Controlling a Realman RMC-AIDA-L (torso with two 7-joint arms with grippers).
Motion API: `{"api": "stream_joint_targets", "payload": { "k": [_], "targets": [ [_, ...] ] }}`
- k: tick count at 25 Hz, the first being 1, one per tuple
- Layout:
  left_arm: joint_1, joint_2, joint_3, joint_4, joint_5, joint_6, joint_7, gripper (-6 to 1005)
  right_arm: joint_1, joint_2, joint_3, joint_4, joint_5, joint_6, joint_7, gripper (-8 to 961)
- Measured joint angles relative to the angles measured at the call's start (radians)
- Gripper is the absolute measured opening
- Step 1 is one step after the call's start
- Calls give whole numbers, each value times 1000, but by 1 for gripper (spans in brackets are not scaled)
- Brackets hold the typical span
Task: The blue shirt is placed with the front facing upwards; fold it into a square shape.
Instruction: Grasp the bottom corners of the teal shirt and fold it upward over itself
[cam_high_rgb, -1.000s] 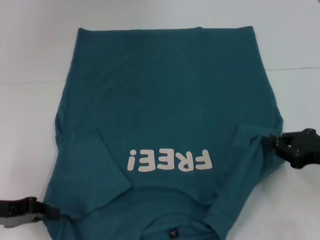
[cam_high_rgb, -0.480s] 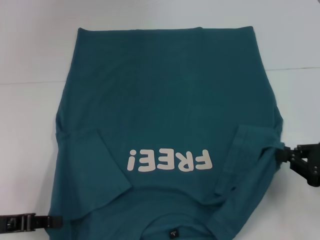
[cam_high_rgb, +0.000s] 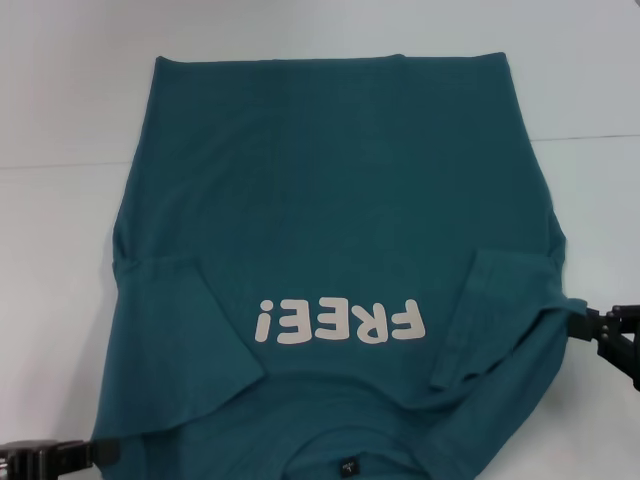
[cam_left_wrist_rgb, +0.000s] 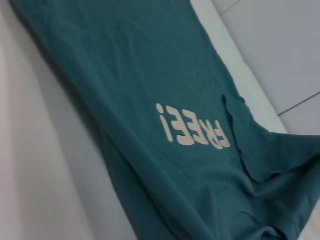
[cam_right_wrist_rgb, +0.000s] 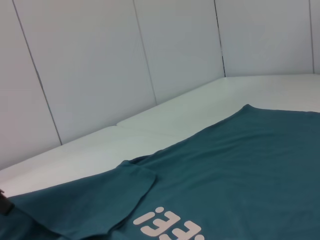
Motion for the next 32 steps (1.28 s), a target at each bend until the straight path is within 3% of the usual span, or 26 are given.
{"api": "stream_joint_targets", "payload": {
  "k": [10, 19, 32],
  "targets": [
    [21, -6, -36, 12, -5, 52, 93, 42, -34, 8, 45, -10, 0, -63, -26, 30],
    [49, -1, -75, 13, -5, 118, 163, 44, -67, 27, 61, -48, 2, -101, -28, 30],
    [70, 2, -100, 13, -5, 176, 211, 48, -115, 31, 86, -43, 1, -148, -66, 31]
  ]
}}
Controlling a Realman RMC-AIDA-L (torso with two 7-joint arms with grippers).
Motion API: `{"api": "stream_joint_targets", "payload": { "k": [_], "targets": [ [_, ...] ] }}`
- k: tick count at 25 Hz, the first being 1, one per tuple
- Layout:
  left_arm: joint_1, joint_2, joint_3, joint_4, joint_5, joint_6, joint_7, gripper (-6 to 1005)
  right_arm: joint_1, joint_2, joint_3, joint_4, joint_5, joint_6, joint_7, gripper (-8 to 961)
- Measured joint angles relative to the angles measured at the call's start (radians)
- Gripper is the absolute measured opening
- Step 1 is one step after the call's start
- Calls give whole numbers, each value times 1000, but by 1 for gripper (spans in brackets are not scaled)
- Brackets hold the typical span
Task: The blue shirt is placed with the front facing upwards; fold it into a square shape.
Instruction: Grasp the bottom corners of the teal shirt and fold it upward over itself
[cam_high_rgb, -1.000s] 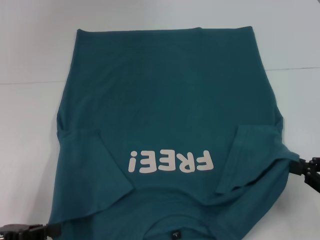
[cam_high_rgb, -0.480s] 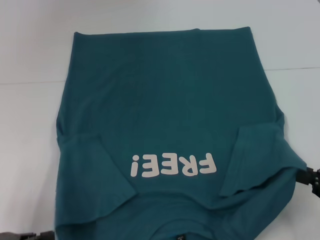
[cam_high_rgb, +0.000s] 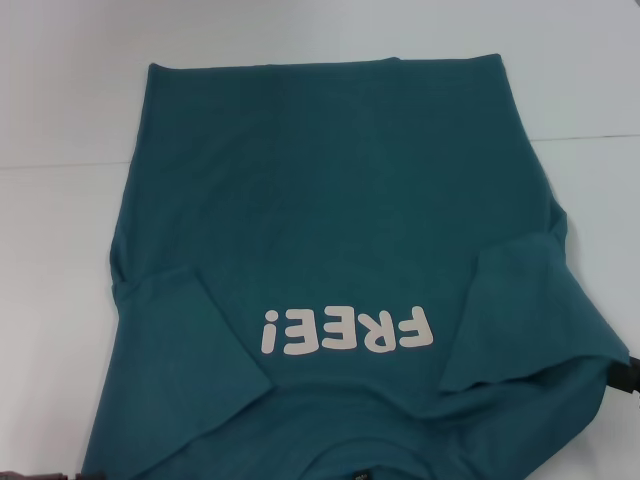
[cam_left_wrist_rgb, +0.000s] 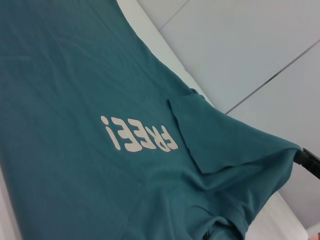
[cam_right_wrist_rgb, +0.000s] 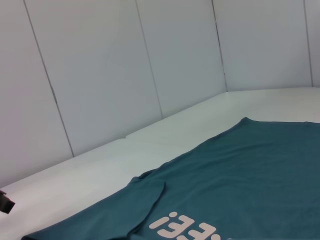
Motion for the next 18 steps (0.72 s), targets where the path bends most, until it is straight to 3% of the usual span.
{"api": "stream_joint_targets", "payload": {
  "k": [15, 18],
  "targets": [
    [-73, 11, -7, 0, 0, -86, -228, 52, 44, -1, 0, 5, -5, 36, 8, 31],
    [-92, 10, -13, -2, 0, -89, -256, 133, 59, -1, -4, 5, -5, 51, 14, 31]
  ]
}}
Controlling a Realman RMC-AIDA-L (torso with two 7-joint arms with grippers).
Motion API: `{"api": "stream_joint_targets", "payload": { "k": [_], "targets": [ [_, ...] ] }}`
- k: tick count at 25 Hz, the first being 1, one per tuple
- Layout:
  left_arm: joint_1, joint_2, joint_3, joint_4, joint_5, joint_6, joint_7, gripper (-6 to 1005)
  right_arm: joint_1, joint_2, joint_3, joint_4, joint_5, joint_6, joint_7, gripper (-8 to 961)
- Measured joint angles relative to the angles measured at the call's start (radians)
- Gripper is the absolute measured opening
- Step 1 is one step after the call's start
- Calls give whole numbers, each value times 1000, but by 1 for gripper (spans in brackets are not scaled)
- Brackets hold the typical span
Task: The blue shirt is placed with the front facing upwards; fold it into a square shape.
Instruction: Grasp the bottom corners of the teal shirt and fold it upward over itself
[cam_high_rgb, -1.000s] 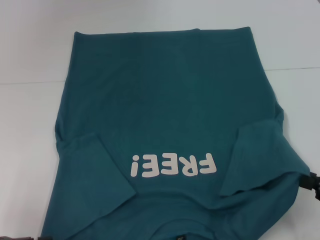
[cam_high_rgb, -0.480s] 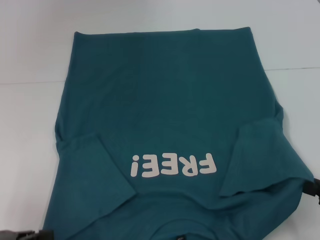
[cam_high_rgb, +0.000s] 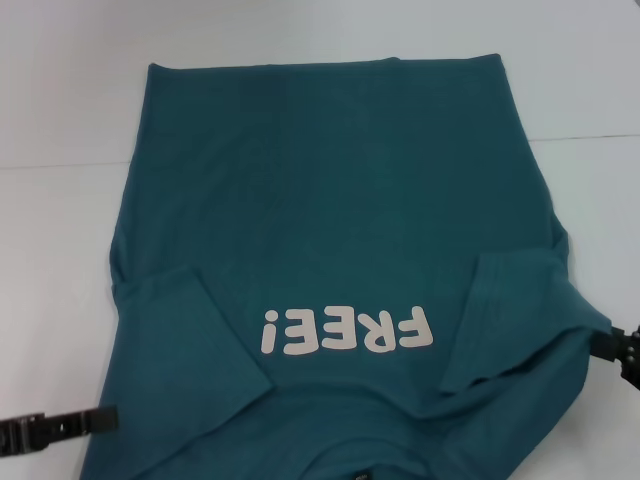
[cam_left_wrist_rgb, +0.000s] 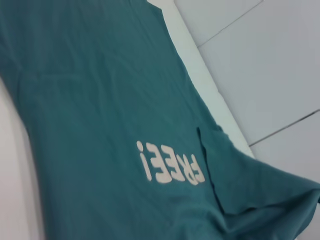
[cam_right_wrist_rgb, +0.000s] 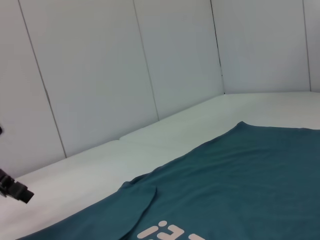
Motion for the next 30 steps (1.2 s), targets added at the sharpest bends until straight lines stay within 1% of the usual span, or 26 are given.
{"api": "stream_joint_targets", "payload": {
  "k": [5, 8, 13, 18, 24, 27, 30],
  "targets": [
    [-20, -5, -27, -7, 0, -22, -51, 256, 18, 0, -4, 0, -2, 21, 19, 31],
    [-28, 1, -33, -7, 0, -48, -100, 319, 25, 1, -4, 5, -2, 31, 20, 31],
    [-34, 6, -31, -8, 0, -55, -131, 425, 44, -6, -6, 22, -14, 57, 55, 31],
    [-30, 7, -23, -3, 4, -69, -123, 666, 63, -4, -6, 17, -56, 65, 90, 31],
    [-25, 3, 3, -2, 11, -73, -140, 892, 77, -8, -6, 16, -83, 80, 118, 31],
    [-17, 7, 27, -3, 12, -76, -174, 900, 80, -8, -6, 16, -84, 80, 123, 31],
    [-11, 18, 47, -8, 19, -75, -233, 907, 80, -8, -6, 15, -84, 80, 125, 30]
  ]
}}
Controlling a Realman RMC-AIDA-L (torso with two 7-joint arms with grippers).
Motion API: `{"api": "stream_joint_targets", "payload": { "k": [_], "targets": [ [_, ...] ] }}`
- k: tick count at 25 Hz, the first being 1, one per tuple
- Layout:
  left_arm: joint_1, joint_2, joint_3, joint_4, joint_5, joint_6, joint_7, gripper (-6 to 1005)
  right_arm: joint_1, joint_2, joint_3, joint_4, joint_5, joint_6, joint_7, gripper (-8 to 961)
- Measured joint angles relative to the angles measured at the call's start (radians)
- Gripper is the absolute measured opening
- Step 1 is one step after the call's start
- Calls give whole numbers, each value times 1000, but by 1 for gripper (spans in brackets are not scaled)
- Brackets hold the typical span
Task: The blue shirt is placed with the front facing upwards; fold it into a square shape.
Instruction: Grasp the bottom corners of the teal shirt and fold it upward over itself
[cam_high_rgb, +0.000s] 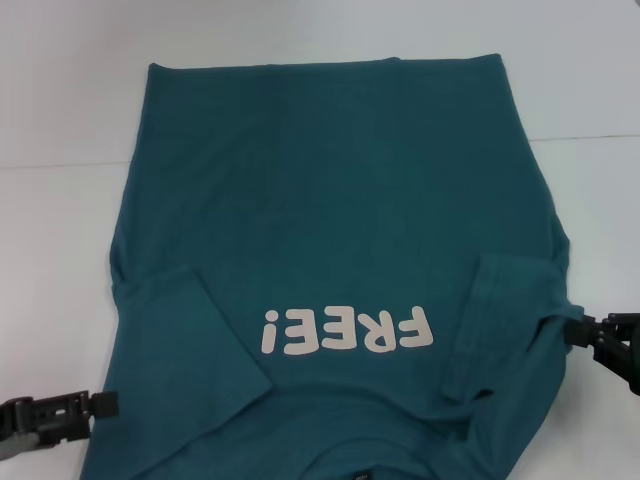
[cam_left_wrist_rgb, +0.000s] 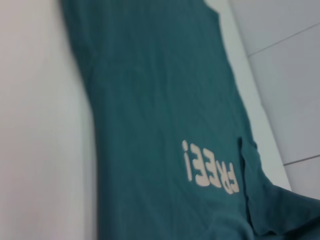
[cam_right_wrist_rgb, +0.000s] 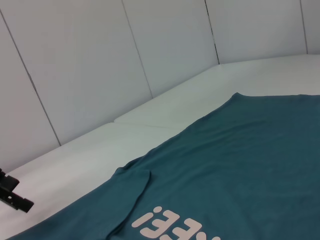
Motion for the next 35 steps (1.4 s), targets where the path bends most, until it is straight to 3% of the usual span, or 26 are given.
{"api": "stream_joint_targets", "payload": {
  "k": [10, 35],
  "targets": [
    [6, 11, 13, -11, 70, 44, -116, 907, 9, 2, -4, 3, -4, 3, -5, 30],
    [11, 13, 15, -37, 149, 45, -148, 908, 28, 3, -35, 11, -10, 30, -7, 30]
  ]
}}
